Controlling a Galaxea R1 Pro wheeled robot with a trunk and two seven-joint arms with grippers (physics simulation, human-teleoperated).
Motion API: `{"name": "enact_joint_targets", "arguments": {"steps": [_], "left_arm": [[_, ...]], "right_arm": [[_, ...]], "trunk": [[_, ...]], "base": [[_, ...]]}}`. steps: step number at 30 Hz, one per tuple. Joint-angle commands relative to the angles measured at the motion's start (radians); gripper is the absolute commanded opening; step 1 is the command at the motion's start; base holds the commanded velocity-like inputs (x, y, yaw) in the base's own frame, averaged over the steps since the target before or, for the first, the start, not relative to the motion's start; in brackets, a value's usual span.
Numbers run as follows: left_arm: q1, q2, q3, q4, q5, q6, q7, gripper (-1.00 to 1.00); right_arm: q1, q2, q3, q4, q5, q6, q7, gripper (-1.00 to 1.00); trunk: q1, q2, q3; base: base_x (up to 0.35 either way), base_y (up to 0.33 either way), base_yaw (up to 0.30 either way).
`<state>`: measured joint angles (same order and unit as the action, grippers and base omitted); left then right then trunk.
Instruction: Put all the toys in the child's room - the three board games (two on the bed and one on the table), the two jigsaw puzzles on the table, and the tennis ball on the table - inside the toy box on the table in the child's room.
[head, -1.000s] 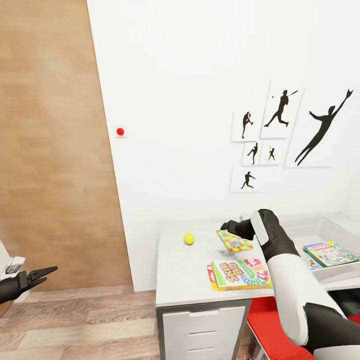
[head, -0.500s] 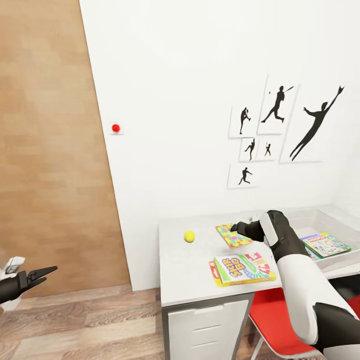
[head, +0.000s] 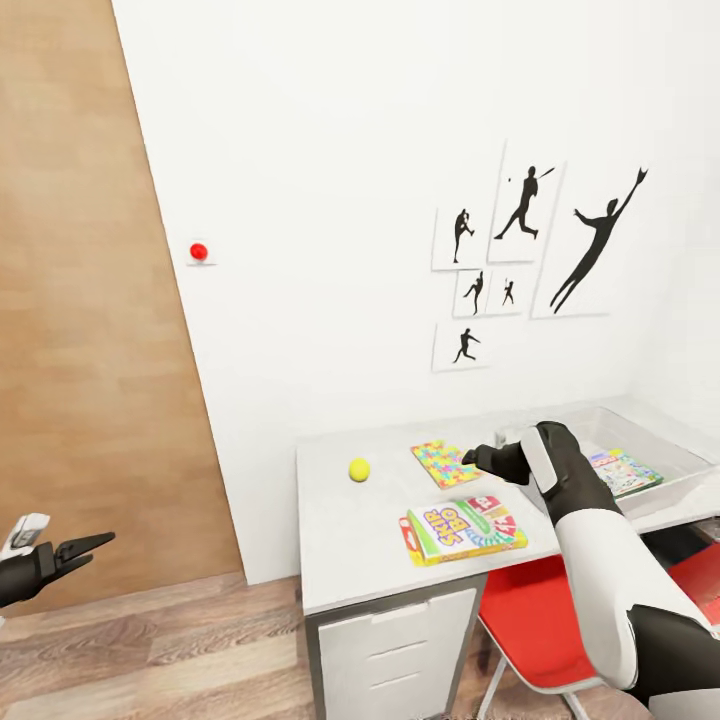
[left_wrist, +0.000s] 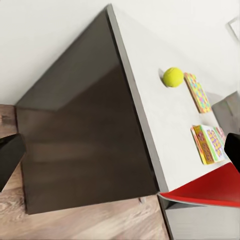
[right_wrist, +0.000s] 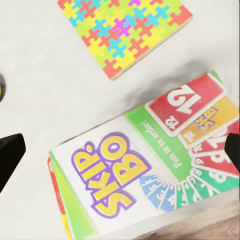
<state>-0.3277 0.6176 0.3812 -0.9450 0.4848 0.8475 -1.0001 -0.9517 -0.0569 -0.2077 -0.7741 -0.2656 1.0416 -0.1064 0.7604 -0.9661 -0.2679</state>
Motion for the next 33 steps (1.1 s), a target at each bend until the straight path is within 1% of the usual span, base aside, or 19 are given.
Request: {"name": "enact_joint_targets", "arguments": {"steps": [1,6,10,13,22,33], "left_arm": [[-0.001,0.000,0.001,0.000,0.002,0.005,-0.002,1.00],[-0.001,0.001,0.001,0.000,0.003,0.005,-0.002,1.00],[-0.001,0.001,0.001,0.000,0.002,0.005,-0.002,1.00],[-0.001,0.001,0.001,0.000,0.002,0.005,-0.003,1.00],[-0.001,0.001,0.001,0.000,0.003,0.005,-0.004,1.00],[-0.001,0.001,0.002,0.000,0.004,0.005,-0.005,1.00]], "right_arm": [[-0.001,0.000,-0.001,-0.001,-0.011,0.003,-0.010,1.00],[-0.001,0.000,-0.001,-0.001,-0.011,0.003,-0.010,1.00],[-0.001,0.000,-0.001,-0.001,-0.011,0.003,-0.010,1.00],[-0.001,0.000,-0.001,-0.001,-0.011,0.003,-0.010,1.00],[-0.001,0.000,0.000,-0.001,-0.010,0.003,-0.010,1.00],[-0.001,0.001,0.001,-0.001,-0.008,0.003,-0.010,1.00]], "trunk": [[0.000,-0.001,-0.002],[0.000,-0.001,-0.002],[0.000,-0.001,-0.002],[0.000,-0.001,-0.002],[0.000,-0.001,-0.002],[0.000,-0.001,-0.002]], "base": [[0.005,-0.019,-0.256],[0.002,-0.159,-0.262],[0.002,-0.131,-0.119],[0.059,-0.075,-0.047],[0.178,-0.134,-0.011],[0.031,-0.022,-0.001]]}}
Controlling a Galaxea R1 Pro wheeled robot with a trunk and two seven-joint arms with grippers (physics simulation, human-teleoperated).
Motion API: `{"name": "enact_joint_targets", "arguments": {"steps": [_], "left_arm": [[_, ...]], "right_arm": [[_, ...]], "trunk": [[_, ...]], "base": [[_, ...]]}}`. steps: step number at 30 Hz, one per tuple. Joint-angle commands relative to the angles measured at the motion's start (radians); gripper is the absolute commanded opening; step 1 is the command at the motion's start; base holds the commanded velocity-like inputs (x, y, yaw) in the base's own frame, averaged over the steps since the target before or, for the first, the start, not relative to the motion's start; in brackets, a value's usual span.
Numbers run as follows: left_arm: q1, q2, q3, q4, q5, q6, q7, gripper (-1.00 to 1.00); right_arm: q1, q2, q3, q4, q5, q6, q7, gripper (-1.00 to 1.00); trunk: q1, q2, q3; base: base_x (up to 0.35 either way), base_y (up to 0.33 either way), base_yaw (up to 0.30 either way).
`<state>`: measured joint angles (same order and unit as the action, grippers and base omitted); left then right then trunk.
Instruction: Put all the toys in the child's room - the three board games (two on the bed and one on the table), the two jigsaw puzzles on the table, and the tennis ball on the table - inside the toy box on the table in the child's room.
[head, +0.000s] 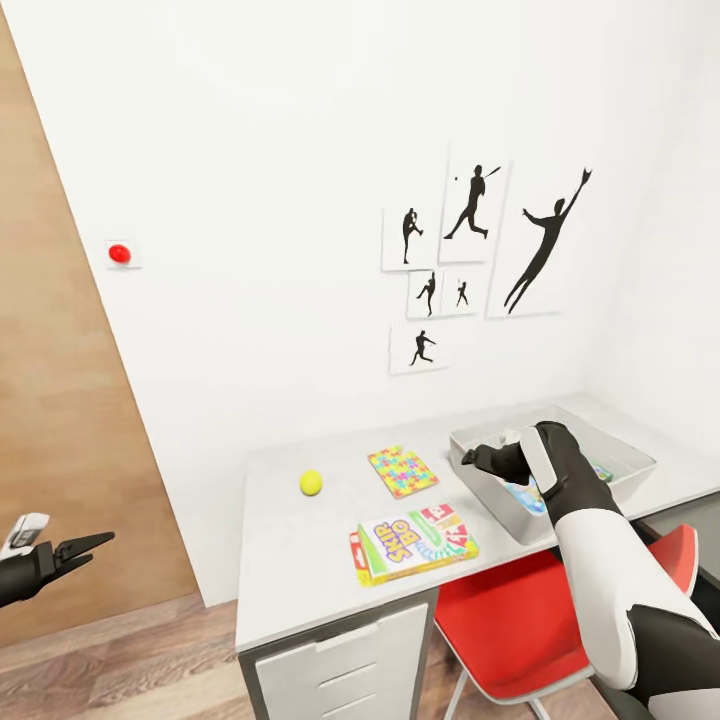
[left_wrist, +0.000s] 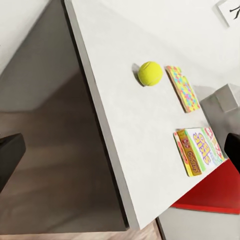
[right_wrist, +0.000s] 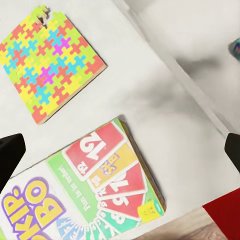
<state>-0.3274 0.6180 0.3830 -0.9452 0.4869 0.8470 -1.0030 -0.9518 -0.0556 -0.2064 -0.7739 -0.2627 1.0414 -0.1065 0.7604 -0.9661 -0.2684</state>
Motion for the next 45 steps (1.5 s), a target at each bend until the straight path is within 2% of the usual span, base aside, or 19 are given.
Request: {"name": "enact_joint_targets", "arguments": {"steps": [1,14,28,45], "left_arm": [[-0.001,0.000,0.000,0.000,0.002,0.005,-0.002,1.00],[-0.001,0.000,0.000,0.000,0.002,0.006,-0.001,1.00],[-0.001,0.000,0.000,0.000,0.002,0.007,-0.002,1.00],[-0.001,0.000,0.000,0.000,0.002,0.006,-0.002,1.00]], "right_arm": [[-0.001,0.000,0.000,-0.001,-0.011,0.003,-0.010,1.00],[-0.001,0.001,0.002,-0.001,-0.011,0.003,-0.010,1.00],[-0.001,0.003,0.005,-0.001,-0.010,0.003,-0.010,1.00],[-0.001,0.001,0.002,-0.001,-0.010,0.002,-0.010,1.00]], "trunk": [[0.000,-0.001,-0.001],[0.000,-0.001,-0.001],[0.000,-0.001,-0.001],[0.000,-0.001,-0.006]], "base": [[0.036,0.030,0.000],[0.062,0.074,0.000],[0.003,0.225,0.000],[0.000,0.034,0.000]]}}
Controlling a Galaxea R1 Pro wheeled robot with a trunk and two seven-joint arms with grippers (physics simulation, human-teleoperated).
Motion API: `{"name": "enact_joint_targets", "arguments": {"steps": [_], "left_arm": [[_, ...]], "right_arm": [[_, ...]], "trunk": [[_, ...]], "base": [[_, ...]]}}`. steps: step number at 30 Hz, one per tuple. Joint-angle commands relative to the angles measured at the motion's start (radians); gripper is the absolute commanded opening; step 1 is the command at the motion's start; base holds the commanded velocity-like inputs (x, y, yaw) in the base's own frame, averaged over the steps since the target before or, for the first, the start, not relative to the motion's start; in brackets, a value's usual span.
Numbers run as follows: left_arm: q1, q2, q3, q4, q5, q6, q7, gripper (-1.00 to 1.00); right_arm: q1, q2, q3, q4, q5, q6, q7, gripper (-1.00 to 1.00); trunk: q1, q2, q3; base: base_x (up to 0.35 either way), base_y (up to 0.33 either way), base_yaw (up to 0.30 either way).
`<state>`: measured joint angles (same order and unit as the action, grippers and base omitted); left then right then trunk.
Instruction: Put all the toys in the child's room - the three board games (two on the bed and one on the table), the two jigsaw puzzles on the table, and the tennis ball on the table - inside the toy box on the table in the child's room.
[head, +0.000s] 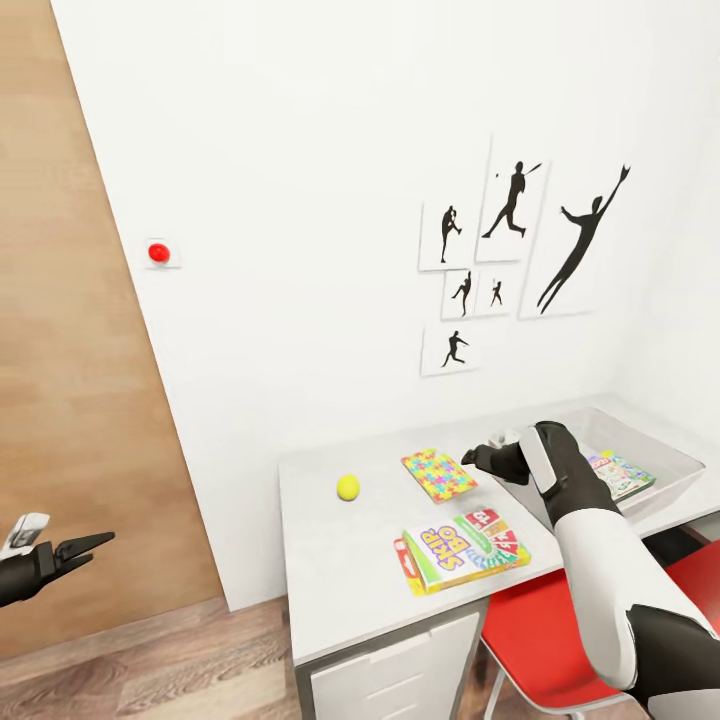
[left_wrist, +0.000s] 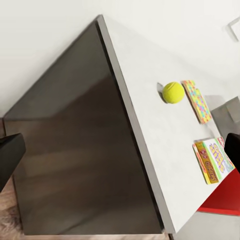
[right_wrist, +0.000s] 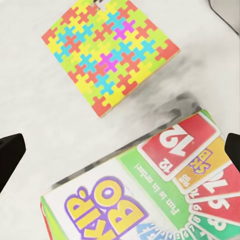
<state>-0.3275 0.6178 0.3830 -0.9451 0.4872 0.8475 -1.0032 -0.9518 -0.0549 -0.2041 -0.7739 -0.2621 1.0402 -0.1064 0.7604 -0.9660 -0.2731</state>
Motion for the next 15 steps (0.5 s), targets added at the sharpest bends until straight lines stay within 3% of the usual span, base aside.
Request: {"name": "enact_joint_targets", "arguments": {"steps": [1,15], "left_arm": [[-0.001,0.000,0.000,0.000,0.002,0.005,-0.002,1.00],[-0.001,0.000,0.000,0.000,0.002,0.005,-0.002,1.00]], "right_arm": [[-0.001,0.000,-0.001,-0.001,-0.011,0.003,-0.010,1.00],[-0.001,-0.001,-0.006,0.002,-0.013,-0.064,-0.010,1.00]], "trunk": [[0.000,-0.001,-0.002],[0.000,-0.001,-0.017]], "base": [[0.000,0.004,0.000],[0.000,0.001,0.000]]}}
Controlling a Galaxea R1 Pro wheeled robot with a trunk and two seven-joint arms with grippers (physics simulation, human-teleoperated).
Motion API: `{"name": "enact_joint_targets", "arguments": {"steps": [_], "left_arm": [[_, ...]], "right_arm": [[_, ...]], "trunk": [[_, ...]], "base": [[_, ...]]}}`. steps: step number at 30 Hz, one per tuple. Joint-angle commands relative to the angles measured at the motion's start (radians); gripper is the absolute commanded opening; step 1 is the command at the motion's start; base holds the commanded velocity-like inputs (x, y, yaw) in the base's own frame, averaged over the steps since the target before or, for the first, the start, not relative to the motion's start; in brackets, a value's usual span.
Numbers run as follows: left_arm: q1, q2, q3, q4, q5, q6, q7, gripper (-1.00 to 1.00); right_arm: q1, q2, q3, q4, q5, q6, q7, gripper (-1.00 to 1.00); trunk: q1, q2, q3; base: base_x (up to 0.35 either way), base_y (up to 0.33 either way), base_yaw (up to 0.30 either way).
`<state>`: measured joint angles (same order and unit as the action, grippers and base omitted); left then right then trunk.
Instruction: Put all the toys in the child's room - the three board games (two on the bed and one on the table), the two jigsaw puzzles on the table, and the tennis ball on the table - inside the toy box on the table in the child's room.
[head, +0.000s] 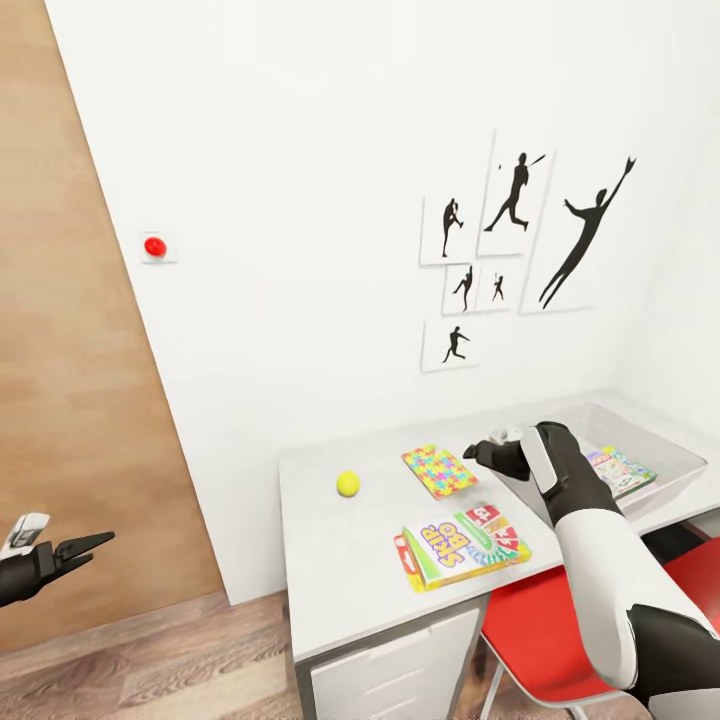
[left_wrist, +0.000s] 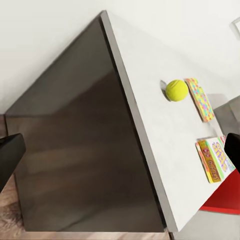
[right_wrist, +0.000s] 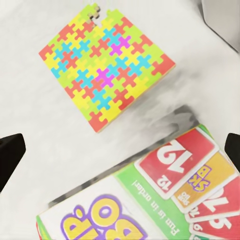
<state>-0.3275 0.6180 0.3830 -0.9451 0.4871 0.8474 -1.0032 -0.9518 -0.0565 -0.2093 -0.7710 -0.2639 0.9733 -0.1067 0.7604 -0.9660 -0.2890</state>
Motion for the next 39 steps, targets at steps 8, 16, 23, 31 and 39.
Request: {"name": "enact_joint_targets", "arguments": {"steps": [8,16,23,31,39], "left_arm": [[-0.001,0.000,0.000,0.000,0.002,0.005,-0.002,1.00],[-0.001,0.000,0.000,0.000,0.004,0.005,-0.003,1.00],[-0.001,0.000,0.000,0.000,0.004,0.005,-0.003,1.00],[-0.001,0.000,0.000,0.000,0.004,0.005,-0.003,1.00],[-0.001,0.000,0.000,0.000,0.004,0.005,-0.003,1.00]], "right_arm": [[-0.002,0.001,0.000,-0.001,-0.011,-0.008,-0.010,1.00],[-0.002,0.001,0.002,0.004,-0.011,-0.012,-0.010,1.00],[-0.004,0.000,0.001,0.027,-0.011,-0.035,-0.010,1.00],[-0.006,0.001,0.001,0.040,-0.010,-0.048,-0.010,1.00],[-0.009,0.000,0.000,0.041,-0.009,-0.050,-0.010,1.00]], "trunk": [[0.000,-0.001,-0.014],[0.000,-0.001,-0.027],[0.000,-0.001,-0.039],[0.000,-0.001,-0.052],[0.000,-0.001,-0.065]], "base": [[0.000,0.000,0.000],[0.000,0.000,0.000],[0.000,0.000,0.000],[0.000,0.000,0.000],[0.000,0.000,0.000]]}}
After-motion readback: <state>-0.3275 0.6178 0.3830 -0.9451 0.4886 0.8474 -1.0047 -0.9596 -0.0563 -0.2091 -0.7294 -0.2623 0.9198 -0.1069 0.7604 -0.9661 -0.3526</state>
